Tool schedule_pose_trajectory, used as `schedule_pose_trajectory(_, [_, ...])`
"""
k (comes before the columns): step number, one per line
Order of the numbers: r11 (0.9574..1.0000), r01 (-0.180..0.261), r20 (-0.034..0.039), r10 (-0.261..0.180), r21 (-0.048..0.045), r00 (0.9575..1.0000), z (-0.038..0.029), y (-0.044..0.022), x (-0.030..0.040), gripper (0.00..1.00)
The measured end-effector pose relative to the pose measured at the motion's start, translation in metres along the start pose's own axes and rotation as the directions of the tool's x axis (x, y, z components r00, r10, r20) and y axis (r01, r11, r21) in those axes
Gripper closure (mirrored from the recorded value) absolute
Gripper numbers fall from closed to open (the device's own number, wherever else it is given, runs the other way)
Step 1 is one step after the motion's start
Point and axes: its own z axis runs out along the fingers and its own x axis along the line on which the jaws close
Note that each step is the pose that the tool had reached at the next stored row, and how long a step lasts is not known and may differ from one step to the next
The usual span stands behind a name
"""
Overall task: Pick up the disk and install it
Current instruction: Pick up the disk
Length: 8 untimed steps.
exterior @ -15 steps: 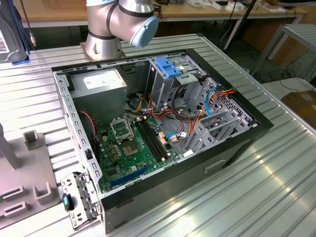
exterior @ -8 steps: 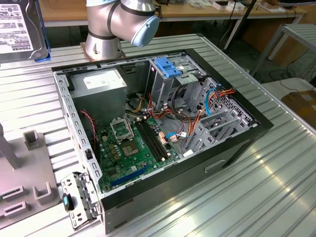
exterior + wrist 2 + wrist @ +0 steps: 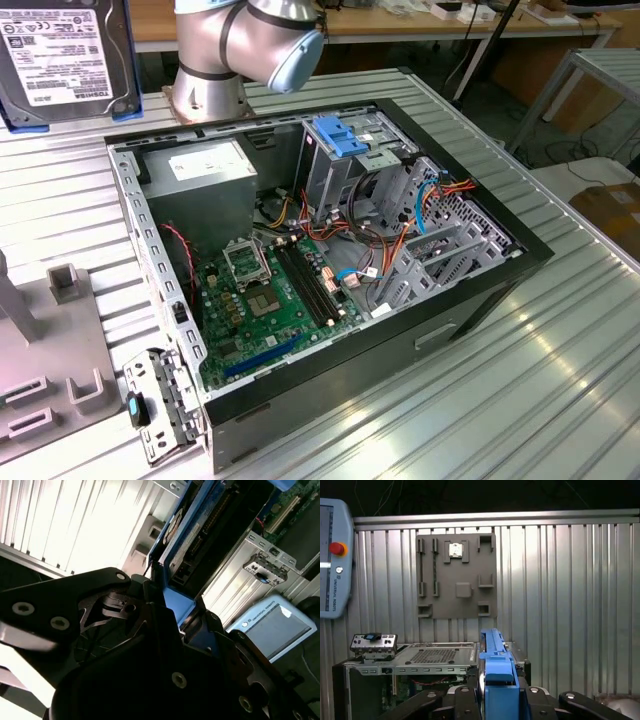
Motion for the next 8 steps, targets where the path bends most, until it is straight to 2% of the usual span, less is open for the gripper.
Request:
schedule_pose_trajectory(2, [1.0000, 0.000, 0.0000, 0.000, -0.0001, 1.0000, 0.0006, -0.0136, -0.0004, 0.63])
schedule_pose_trajectory(4, [1.0000, 0.000, 0.0000, 0.000, 0.0000, 1.0000, 0.0010, -0.0212, -0.0006, 0.63])
schedule_pose_trajectory(5, [1.0000, 0.000, 0.0000, 0.000, -0.0001, 1.0000, 0.0014, -0.0291, -0.0009, 0.63])
schedule_pose_trajectory(6, [1.0000, 0.000, 0.0000, 0.000, 0.0000, 1.0000, 0.0020, -0.0407, -0.0012, 0.63])
schedule_pose_trajectory(7, [1.0000, 0.000, 0.0000, 0.000, -0.0001, 1.0000, 0.0023, -0.0490, -0.0015, 0.63])
schedule_pose_trajectory(8, [1.0000, 0.000, -0.0001, 0.000, -0.0001, 1.0000, 0.0026, -0.0542, -0.0016, 0.63])
